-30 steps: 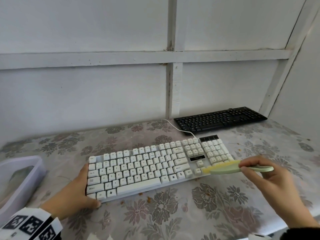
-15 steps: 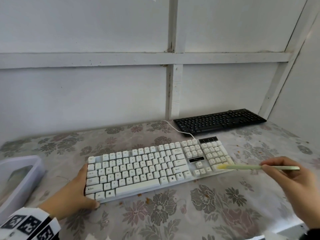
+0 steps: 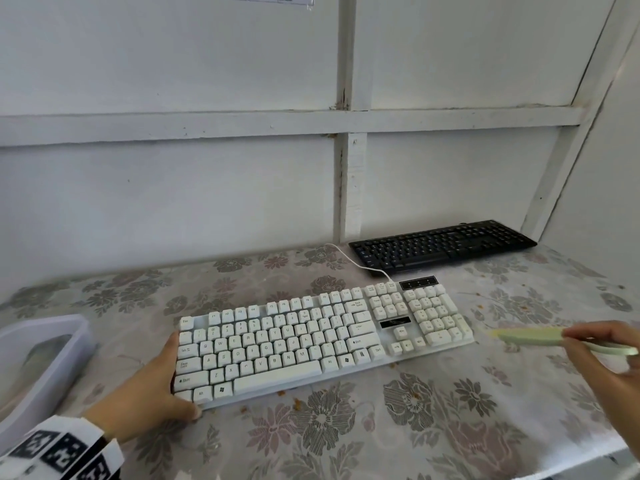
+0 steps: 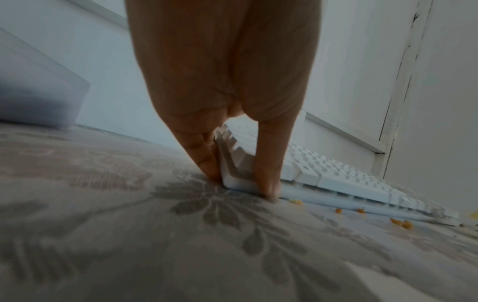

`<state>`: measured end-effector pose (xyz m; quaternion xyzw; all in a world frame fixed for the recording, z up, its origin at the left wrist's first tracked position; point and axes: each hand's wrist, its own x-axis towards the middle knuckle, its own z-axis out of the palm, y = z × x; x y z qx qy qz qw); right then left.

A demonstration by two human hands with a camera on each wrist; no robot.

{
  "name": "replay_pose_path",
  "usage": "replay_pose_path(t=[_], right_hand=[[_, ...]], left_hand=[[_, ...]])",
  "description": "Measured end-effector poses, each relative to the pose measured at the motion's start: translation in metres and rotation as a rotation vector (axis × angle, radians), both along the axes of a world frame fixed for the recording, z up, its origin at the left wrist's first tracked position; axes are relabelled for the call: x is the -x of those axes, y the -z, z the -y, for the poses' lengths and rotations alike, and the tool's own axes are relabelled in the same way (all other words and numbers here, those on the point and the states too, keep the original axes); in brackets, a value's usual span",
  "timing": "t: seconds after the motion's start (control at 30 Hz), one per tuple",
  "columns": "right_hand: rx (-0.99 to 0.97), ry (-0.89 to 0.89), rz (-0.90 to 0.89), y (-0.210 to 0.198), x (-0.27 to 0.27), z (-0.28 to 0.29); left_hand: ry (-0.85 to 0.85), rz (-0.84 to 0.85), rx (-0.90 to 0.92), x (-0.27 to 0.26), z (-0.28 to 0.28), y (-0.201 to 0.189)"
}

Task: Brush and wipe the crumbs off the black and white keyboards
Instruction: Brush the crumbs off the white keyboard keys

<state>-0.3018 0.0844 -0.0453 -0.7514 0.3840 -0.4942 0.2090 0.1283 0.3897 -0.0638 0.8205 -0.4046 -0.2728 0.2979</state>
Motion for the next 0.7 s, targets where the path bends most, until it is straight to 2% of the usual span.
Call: replay_pose_path(t=[0.1, 0.27, 0.4, 0.53, 0.7], right_hand=[[0.029, -0.010, -0.039, 0.003, 0.009, -0.003], [0.014, -0.052, 0.035, 0.009, 0.014, -0.014], [0.014, -0.101, 0.008, 0.005, 0.008, -0.021], [0.102, -0.194, -0.021, -0.013, -0.009, -0.033], [0.059, -0.326, -0.074, -0.015, -0.022, -0.026]], left_hand=[[-0.006, -0.047, 0.009, -0.002, 0.000, -0.001], [0.018, -0.152, 0.003, -0.012, -0.004, -0.003], [-0.020, -0.201, -0.025, -0.011, -0.002, -0.011], [-0.033, -0.191, -0.070, -0.020, -0.005, -0.006], [-0.159, -0.056, -0.129, -0.013, 0.001, -0.011]])
